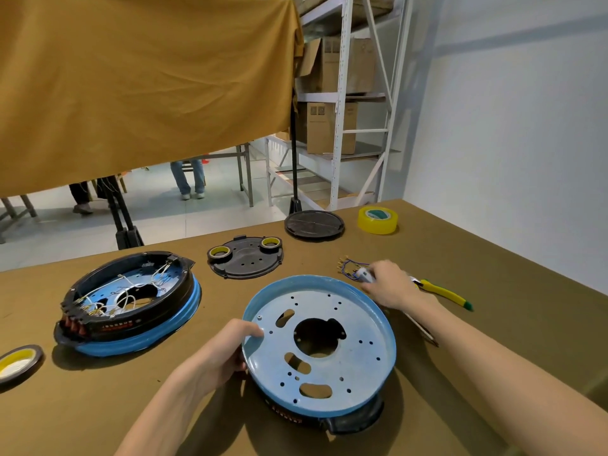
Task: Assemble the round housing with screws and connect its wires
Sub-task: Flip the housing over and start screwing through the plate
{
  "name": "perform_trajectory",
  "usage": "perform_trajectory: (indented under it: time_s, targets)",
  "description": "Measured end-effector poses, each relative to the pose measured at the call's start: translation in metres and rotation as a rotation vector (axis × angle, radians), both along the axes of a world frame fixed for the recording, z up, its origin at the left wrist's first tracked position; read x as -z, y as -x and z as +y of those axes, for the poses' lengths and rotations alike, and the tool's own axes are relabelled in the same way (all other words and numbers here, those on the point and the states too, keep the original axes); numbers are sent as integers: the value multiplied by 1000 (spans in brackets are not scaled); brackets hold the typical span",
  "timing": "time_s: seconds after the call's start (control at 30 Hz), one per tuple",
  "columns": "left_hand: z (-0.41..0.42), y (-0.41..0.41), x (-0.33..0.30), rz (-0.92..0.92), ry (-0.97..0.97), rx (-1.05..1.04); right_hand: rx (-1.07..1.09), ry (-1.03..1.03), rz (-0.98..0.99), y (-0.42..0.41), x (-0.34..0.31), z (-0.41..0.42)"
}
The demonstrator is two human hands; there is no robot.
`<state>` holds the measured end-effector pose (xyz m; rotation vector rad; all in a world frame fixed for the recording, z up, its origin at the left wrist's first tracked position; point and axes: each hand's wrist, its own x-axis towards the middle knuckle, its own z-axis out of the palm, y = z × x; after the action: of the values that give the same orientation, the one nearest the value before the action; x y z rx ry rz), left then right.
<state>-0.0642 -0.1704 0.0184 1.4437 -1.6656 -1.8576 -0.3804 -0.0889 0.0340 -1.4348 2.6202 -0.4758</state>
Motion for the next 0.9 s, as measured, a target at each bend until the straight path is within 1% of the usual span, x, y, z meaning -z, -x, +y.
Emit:
perform_trajectory:
  time_s: [0.07,0.13,0.2,0.27,0.33,0.4,0.43,0.5,0.6,0.73,0.9]
  targets:
    - [-1,1,2,-8,0,-9,-22,186,14,-8,-20,2]
    - [-1,1,3,-10,-6,-12,-81,393,-14,-22,-43,1]
    - [-1,2,6,-6,1,-12,-124,601,-141,-39,-65,-2]
    - [-1,2,8,4,11,-4,-132,769,-450,-58,-83,-8]
    - [0,3,8,22,16,14,-145,840,-800,-75,-93,-16]
    - [0,5,8,64,28,27,-157,870,-1042,-91,-98,-26]
    - [-1,6,7,92,34,33,-166,889,-1111,-98,-98,-31]
    - [-1,7,7,138,29,32,-174,941,-1162,-111,-95,-41]
    - [-1,7,9,144,32,13,-168,1008,-1168,-127,-90,-53]
    - [-3,7,13,119,46,13,-214,1035,-1109,-145,-82,-64]
    - [-7,7,17,143,40,21,-302,1045,-1069,-161,-73,-70]
